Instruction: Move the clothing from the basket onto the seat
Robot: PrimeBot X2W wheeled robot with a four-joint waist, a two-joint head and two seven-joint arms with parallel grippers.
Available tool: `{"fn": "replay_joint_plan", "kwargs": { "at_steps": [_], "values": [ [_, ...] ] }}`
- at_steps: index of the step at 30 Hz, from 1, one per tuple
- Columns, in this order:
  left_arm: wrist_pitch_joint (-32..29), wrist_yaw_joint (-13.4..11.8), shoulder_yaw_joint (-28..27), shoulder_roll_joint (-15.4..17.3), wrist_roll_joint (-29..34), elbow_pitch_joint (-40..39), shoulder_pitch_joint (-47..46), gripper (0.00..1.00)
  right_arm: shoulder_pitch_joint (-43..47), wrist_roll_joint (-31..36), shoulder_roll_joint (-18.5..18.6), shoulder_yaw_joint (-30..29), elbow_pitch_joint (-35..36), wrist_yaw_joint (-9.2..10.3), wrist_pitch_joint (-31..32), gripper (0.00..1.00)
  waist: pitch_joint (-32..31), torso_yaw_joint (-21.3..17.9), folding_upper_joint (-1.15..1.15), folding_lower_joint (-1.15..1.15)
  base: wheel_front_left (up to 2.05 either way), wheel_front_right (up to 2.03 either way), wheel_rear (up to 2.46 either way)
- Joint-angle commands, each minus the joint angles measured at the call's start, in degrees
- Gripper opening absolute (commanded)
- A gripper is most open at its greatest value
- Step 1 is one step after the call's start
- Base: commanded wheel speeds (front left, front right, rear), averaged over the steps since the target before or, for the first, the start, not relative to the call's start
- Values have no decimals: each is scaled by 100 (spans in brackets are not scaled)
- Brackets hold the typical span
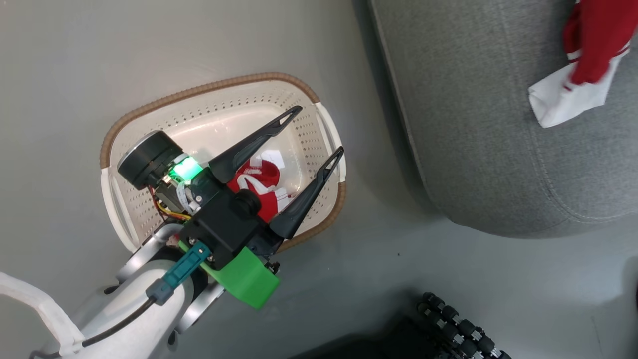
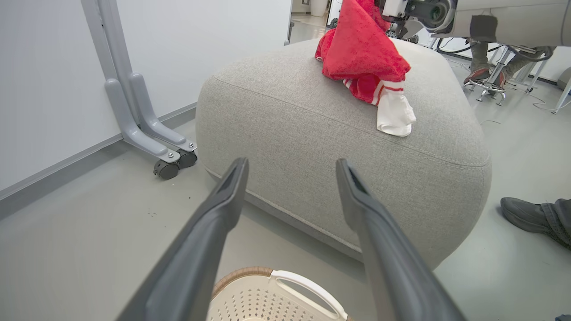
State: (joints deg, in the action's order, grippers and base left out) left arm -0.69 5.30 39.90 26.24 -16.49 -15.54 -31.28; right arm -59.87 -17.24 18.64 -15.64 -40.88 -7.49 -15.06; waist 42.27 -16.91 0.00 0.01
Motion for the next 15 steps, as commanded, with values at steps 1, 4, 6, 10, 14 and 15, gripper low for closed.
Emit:
{"fn": "replay_joint_plan", "kwargs": {
  "at_steps": [1, 4, 6, 10, 14, 15],
  "values": [
    [29, 7, -17, 45, 68, 20, -114, 100, 135, 59, -20, -55, -120, 0, -17, 0, 211, 153, 0, -1, 0, 0, 0],
    [41, 0, -11, 40, 64, 57, -143, 100, 314, 141, -128, -205, -327, 0, -17, 0, 212, 146, 0, -1, 0, 0, 0],
    [66, -6, -6, 32, 47, 92, -138, 100, 457, 162, -226, -238, -432, 0, -17, 0, 168, 133, 0, -1, 0, 0, 0],
    [138, -36, 7, 7, 19, 191, -76, 100, 853, 278, -382, -387, -325, 1, -18, 100, -33, 103, 0, -1, 0, 0, 0],
    [258, -71, 25, -56, -49, 304, 34, 100, 1306, 346, -494, -520, -112, 1, -17, 100, -311, 108, 0, -1, 0, 0, 0],
    [302, -85, 28, -74, -62, 343, 63, 100, 1440, 351, -535, -550, -26, 1, -17, 100, -394, 111, 0, -1, 0, 0, 0]
  ]
}}
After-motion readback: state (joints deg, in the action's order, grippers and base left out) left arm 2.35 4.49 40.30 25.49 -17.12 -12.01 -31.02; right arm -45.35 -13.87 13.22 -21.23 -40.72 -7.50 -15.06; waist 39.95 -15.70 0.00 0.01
